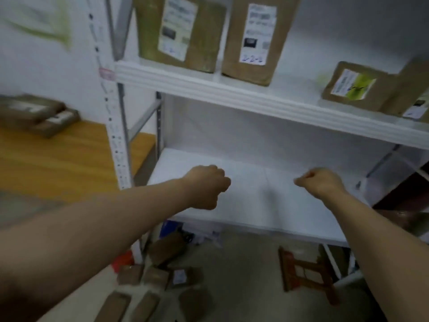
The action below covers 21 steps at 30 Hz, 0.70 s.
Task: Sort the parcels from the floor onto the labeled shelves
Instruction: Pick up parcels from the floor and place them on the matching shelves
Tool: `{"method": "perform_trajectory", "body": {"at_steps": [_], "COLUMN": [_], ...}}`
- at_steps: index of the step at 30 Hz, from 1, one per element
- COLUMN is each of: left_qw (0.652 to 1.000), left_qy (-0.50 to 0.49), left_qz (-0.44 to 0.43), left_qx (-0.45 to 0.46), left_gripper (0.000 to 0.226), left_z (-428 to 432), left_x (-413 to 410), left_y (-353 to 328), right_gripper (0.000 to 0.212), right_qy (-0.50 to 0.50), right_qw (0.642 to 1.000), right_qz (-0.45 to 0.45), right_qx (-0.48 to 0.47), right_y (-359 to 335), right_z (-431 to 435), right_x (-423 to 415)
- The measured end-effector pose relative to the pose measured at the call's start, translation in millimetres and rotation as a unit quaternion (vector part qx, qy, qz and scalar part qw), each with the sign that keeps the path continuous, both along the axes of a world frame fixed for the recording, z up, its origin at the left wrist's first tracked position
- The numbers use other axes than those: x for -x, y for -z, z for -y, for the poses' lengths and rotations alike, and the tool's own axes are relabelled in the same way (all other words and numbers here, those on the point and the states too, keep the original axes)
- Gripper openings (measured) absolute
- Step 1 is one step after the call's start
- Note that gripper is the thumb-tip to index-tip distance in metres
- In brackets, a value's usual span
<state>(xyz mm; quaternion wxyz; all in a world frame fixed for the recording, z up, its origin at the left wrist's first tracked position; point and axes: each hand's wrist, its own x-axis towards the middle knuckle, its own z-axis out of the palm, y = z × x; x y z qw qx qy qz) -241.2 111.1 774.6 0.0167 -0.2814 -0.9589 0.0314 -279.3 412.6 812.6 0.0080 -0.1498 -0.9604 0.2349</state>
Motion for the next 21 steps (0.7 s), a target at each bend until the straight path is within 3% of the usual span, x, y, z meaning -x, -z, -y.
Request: {"method": "perform_trajectory", "body": {"at_steps": [3, 7, 12, 15, 21], "left_qw": [0.987, 0.943, 0.883, 0.840, 0.739], "left_qy": [-0.093, -0.231, -0.349, -0.396, -0.484], "left_qz": [0.129, 0.239, 0.299, 0.332, 0.395], "left_qx": [0.021, -0.014, -0.098, -0.162, -0.253], "left_gripper": [0.032, 0.020, 0.031, 0.028, 0.023], "left_z": [73, 141, 168, 163, 149], "left_x": [-37, -78, -102, -109, -130], "left_y": [59, 121, 199, 251, 372], "right_gripper": [0.024, 0.029, 0.030, 0.015, 0.017], "right_qy": [-0.046, -0.103, -0.136, -0.165, -0.126], "right_qw": [0.997, 0.983, 0.953, 0.930, 0.898], "right_qz": [0.060, 0.149, 0.261, 0.315, 0.396], "right_qx": [0.012, 0.031, 0.069, 0.096, 0.143], "right_y": [51, 121, 221, 285, 440], "right_z": [65, 139, 204, 229, 244], "right_x": [-10, -16, -26, -38, -71]}}
